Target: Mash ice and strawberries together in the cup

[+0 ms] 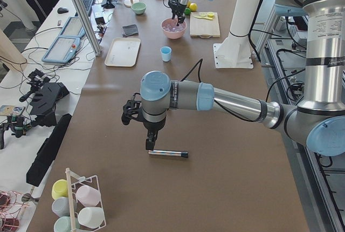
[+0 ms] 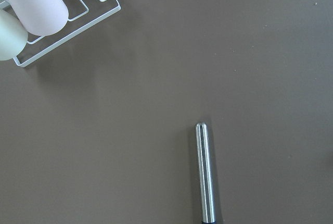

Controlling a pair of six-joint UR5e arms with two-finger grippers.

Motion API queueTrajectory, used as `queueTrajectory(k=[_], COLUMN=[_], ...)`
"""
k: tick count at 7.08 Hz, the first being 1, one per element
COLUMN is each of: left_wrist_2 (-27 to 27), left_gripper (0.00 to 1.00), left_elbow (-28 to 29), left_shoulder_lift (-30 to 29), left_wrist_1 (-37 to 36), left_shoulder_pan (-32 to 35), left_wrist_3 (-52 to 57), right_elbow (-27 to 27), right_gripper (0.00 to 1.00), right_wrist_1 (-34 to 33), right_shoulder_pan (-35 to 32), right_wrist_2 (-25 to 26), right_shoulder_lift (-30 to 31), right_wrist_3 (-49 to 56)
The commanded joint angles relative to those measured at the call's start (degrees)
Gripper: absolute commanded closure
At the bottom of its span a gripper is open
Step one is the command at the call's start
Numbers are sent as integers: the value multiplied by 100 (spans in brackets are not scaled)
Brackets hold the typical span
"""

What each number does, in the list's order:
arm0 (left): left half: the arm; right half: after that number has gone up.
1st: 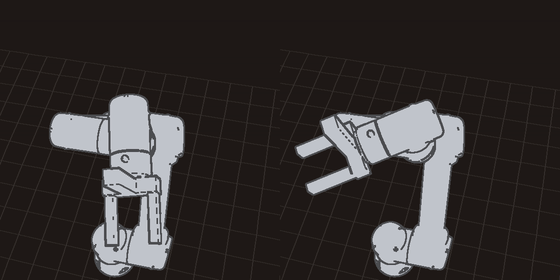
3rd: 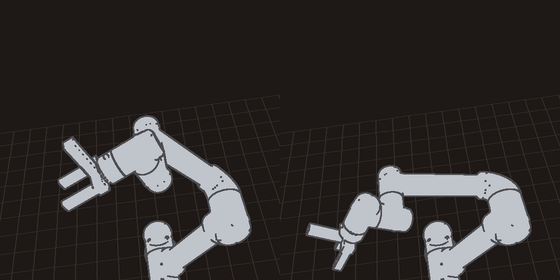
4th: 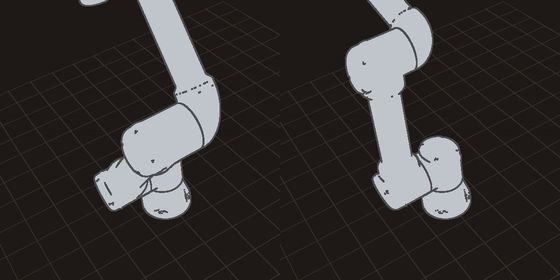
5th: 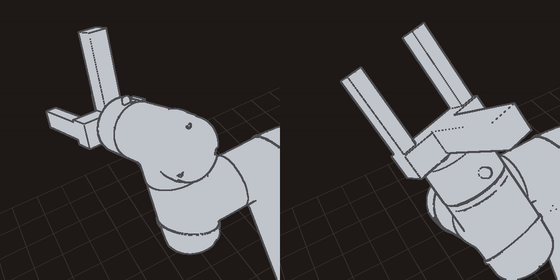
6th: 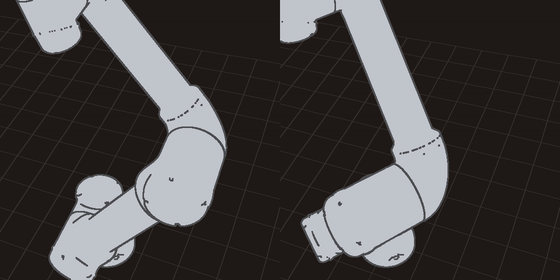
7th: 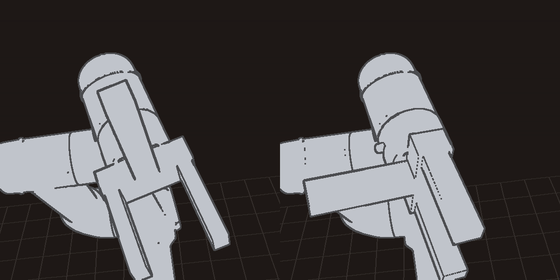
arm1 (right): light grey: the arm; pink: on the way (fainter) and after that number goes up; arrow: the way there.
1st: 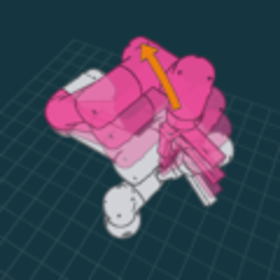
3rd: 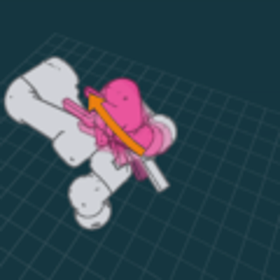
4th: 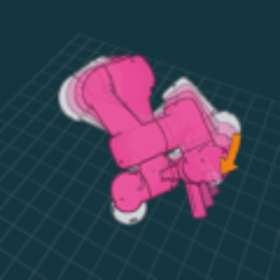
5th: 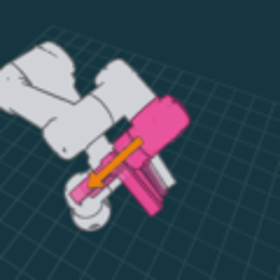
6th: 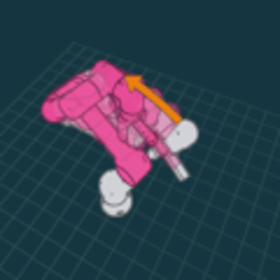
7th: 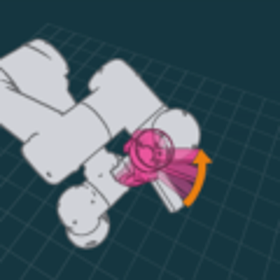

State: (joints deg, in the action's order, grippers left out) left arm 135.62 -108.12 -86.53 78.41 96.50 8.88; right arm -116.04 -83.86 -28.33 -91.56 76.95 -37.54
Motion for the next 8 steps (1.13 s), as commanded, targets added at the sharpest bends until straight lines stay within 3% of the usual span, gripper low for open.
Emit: queueTrajectory(k=[1, 3, 8], left_wrist_2=[0, 0, 0], left_gripper=[1, 1, 1], left_elbow=[1, -7, -43], left_shoulder_lift=[13, -5, -13], left_wrist_1=[7, 7, -2], left_shoulder_pan=[0, 0, 0], left_wrist_3=[0, 0, 0], right_elbow=[29, 73, 91], right_gripper=[46, 50, 53], right_wrist_1=[-16, -17, -25], right_shoulder_pan=[-6, -15, -59], right_wrist_2=[-37, -99, -187], right_shoulder_lift=[13, 100, 136], right_wrist_3=[27, 473, 458])
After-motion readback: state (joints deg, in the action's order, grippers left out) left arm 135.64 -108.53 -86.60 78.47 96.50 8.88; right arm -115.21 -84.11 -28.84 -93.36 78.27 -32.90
